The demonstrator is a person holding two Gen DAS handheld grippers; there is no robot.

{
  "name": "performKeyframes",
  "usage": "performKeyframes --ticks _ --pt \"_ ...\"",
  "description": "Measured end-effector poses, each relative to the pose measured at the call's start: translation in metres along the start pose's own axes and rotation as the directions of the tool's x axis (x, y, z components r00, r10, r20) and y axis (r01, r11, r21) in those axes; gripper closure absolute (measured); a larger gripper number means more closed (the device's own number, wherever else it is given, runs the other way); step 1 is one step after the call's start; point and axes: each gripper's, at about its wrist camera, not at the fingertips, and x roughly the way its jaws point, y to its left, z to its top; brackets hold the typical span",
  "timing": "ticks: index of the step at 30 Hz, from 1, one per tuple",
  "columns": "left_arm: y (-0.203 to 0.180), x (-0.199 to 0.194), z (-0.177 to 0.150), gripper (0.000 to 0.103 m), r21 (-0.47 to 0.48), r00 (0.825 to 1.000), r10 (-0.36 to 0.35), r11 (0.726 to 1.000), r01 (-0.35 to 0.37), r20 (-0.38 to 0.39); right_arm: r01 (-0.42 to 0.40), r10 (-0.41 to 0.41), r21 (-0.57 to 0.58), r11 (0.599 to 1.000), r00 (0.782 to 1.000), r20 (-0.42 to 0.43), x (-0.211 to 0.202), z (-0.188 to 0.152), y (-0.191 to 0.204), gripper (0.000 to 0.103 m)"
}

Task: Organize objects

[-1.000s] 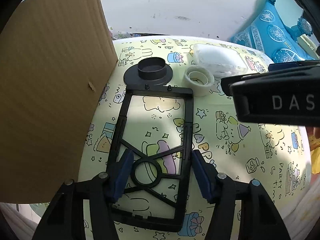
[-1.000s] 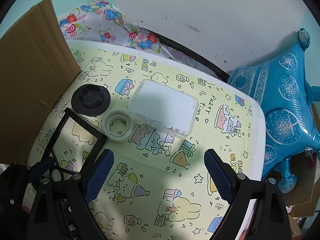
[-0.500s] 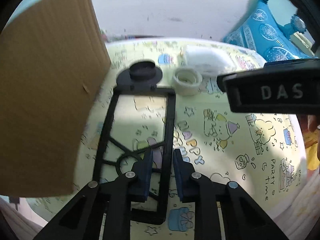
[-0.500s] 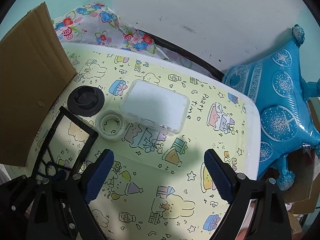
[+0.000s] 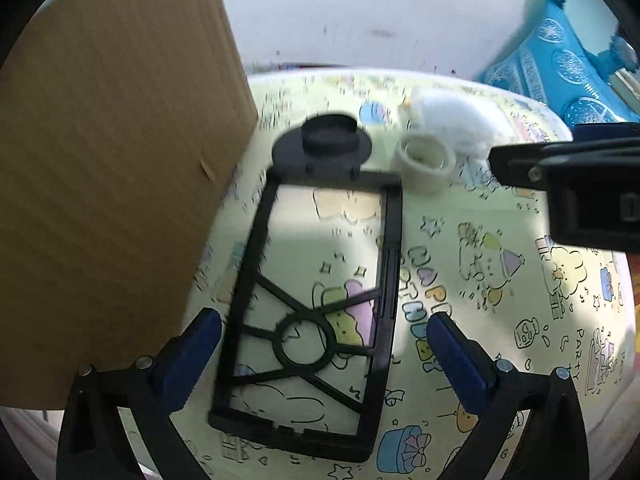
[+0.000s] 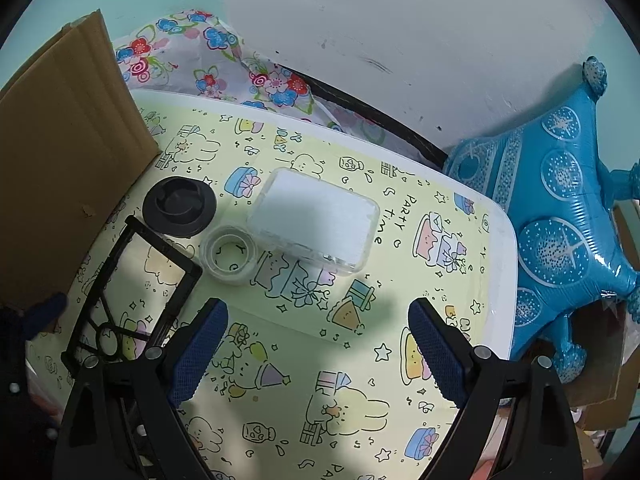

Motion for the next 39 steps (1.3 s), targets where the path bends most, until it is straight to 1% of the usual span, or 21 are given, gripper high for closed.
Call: performKeyframes --ticks 7,13,18,21,23,26,29,31,32,39 --pt "0.004 0.003 0.000 0.000 -0.015 1.000 -0.012 1.000 0.012 0.006 0.000 0.000 0.000 1.000 1.000 -0.015 0.006 0.001 0.000 0.010" --pt "0.000 0.006 0.004 0.000 -0.020 1.000 -0.011 1.000 0.011 0.005 0.000 0.000 -0.002 1.000 1.000 -0.021 0.009 0.001 0.001 0.010" --pt "0.000 0.007 0.005 0.000 -0.020 1.000 -0.012 1.000 0.012 -0.010 -0.002 0.002 0.001 1.000 1.000 -0.022 0.010 0.000 0.000 0.010" --pt "-0.002 0.006 0.006 0.000 -0.012 0.999 -0.021 1.000 0.021 -0.023 -0.001 0.001 -0.001 1.000 1.000 -0.018 0.009 0.001 -0.001 0.010" --pt "-0.004 0.007 0.006 0.000 -0.005 0.998 -0.045 0.999 0.045 -0.040 0.003 -0.003 -0.002 1.000 1.000 -0.014 0.008 0.001 -0.001 0.010" --pt "-0.009 0.005 0.004 0.001 0.016 0.998 -0.047 0.999 0.048 -0.038 0.012 -0.012 -0.007 1.000 1.000 -0.003 0.007 0.003 -0.003 0.010" --pt "-0.009 0.002 0.004 0.006 0.012 0.999 -0.040 0.999 0.040 -0.030 0.024 -0.024 -0.015 1.000 1.000 0.007 0.006 0.007 -0.006 0.010" --pt "-0.008 0.001 0.004 0.012 0.009 0.999 -0.037 0.999 0.038 -0.025 0.028 -0.028 -0.016 0.999 1.000 0.012 0.005 0.007 -0.007 0.010" --pt "-0.008 -0.001 0.004 0.013 0.007 0.999 -0.036 0.999 0.036 -0.022 0.030 -0.030 -0.015 0.999 0.999 0.014 0.005 0.008 -0.008 0.010" --pt "-0.006 -0.004 0.002 0.013 0.010 0.999 -0.037 0.999 0.037 -0.018 0.047 -0.046 -0.046 0.998 0.999 0.028 0.008 0.011 -0.004 0.010"
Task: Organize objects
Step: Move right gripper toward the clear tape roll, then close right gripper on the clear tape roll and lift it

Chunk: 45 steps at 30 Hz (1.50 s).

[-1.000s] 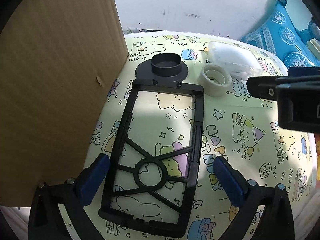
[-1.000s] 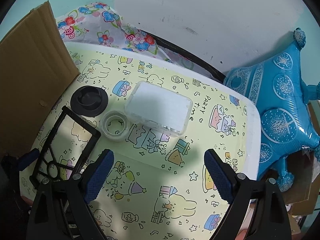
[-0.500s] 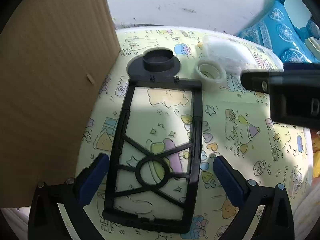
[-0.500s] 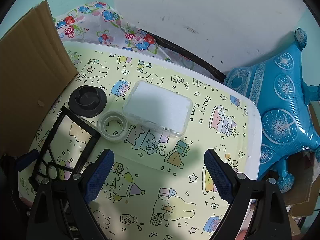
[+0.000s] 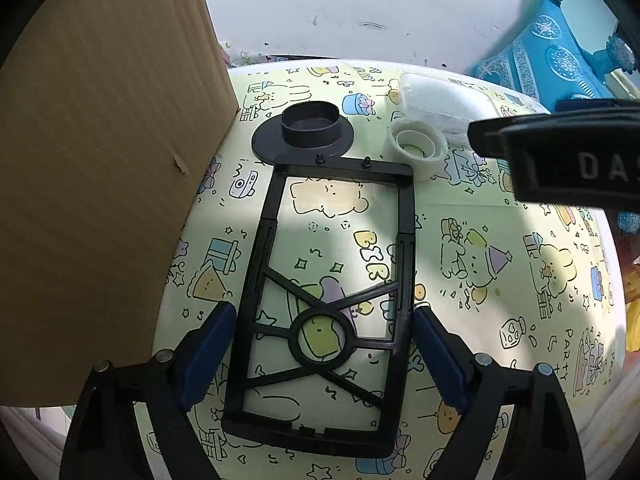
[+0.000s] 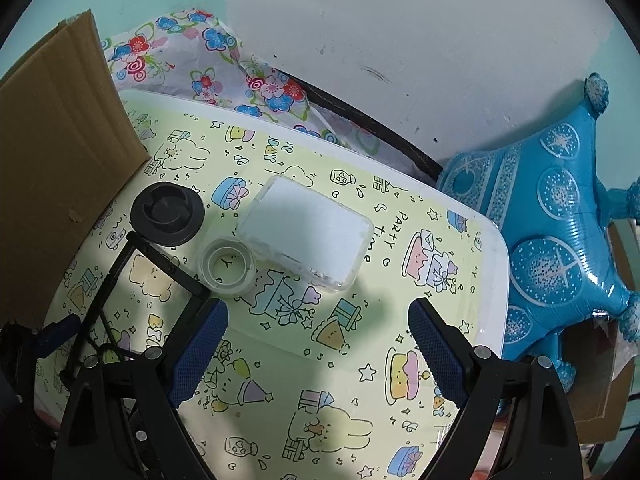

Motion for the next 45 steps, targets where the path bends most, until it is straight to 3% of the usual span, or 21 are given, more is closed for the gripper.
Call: performKeyframes --ticks 7,17,25,31,33,34,36,38,43,45 --pt "0.000 -0.002 -0.001 0.014 -0.001 1.000 0.002 1.000 -0.002 -0.004 -0.030 0.032 -0.075 0.997 0.999 0.018 0.017 0.010 0.000 0.010" --pt "-0.004 -0.008 -0.011 0.014 -0.010 1.000 0.009 1.000 -0.009 -0.011 -0.099 0.095 -0.080 0.992 0.994 -0.046 0.033 0.012 0.026 0.010" --pt "-0.002 -0.012 -0.017 0.014 -0.015 1.000 0.006 1.000 -0.007 -0.018 -0.059 0.056 -0.119 0.991 0.998 -0.021 0.035 0.020 0.047 0.011" --pt "-0.004 -0.013 -0.018 0.014 -0.017 1.000 0.006 1.000 -0.006 -0.018 0.054 -0.054 -0.185 0.981 0.999 0.006 0.034 0.016 0.054 0.031" --pt "-0.005 -0.013 -0.019 0.014 -0.017 1.000 0.009 1.000 -0.009 -0.017 0.103 -0.102 -0.206 0.973 0.995 0.016 0.032 0.015 0.052 0.054" --pt "-0.006 -0.014 -0.020 0.014 -0.016 1.000 0.011 1.000 -0.011 -0.017 0.120 -0.118 -0.212 0.970 0.993 0.021 0.031 0.014 0.050 0.060" --pt "-0.005 -0.016 -0.022 0.013 -0.017 1.000 0.013 1.000 -0.013 -0.015 0.097 -0.096 -0.200 0.975 0.995 0.018 0.027 0.013 0.040 0.077" --pt "-0.005 -0.015 -0.023 0.013 -0.021 1.000 0.015 1.000 -0.015 -0.014 0.059 -0.059 -0.181 0.982 0.998 0.006 0.024 0.012 0.032 0.086" --pt "-0.004 -0.017 -0.024 0.013 -0.025 1.000 0.018 1.000 -0.018 -0.013 -0.013 0.003 -0.165 0.986 0.998 -0.057 0.024 0.002 0.025 0.090" --pt "-0.004 -0.016 -0.023 0.013 -0.026 1.000 0.018 1.000 -0.019 -0.013 0.002 -0.014 -0.179 0.984 0.998 -0.062 0.025 -0.005 0.027 0.091"
